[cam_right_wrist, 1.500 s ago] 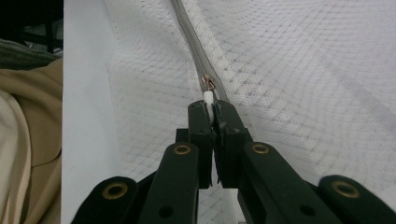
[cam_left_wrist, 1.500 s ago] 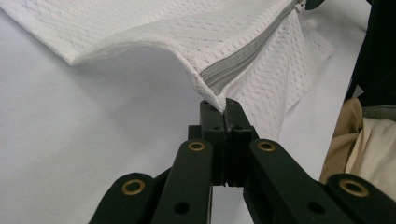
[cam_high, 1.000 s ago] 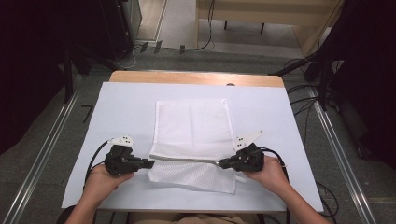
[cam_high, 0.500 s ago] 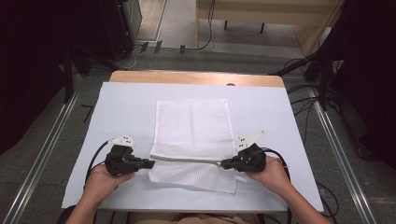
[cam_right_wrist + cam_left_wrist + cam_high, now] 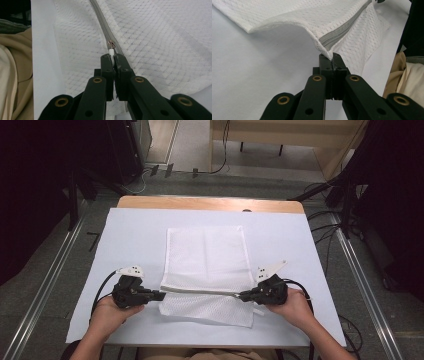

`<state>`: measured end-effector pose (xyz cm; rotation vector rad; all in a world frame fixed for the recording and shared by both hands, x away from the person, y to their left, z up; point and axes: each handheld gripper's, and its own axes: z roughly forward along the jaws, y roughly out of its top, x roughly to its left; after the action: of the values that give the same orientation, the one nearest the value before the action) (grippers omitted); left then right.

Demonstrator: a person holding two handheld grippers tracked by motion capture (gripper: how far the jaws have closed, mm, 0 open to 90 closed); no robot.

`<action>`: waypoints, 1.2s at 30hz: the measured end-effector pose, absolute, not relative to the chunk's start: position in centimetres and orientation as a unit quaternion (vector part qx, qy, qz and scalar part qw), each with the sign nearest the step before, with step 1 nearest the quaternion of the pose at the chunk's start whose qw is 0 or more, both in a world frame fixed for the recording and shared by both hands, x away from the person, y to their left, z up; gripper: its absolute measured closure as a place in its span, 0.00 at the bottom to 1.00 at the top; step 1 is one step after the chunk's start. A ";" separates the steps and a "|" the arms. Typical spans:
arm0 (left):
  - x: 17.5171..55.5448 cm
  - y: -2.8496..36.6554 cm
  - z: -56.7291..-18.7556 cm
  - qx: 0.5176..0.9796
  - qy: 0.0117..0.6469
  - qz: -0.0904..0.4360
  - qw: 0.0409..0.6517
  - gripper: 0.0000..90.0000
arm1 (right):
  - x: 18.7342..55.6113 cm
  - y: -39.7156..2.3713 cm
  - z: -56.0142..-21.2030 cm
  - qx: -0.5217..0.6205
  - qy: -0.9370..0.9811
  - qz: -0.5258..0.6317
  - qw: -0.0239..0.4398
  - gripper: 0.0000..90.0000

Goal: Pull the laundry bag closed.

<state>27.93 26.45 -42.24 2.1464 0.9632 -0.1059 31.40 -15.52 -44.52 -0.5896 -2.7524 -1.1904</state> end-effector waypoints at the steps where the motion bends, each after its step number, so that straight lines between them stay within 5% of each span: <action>1: 27.9 26.4 -42.2 0.842 0.377 -0.041 0.384 1.00 | 31.4 -15.5 -44.5 -0.192 -0.900 -0.389 0.042 0.98; 36: 28.0 26.4 -42.4 0.845 0.373 -0.049 0.380 1.00 | 31.3 -17.7 -44.7 -0.200 -0.900 -0.385 0.045 0.98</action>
<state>27.99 26.42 -42.36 2.1572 0.9534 -0.1245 31.34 -17.68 -44.73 -0.6113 -2.7494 -1.1749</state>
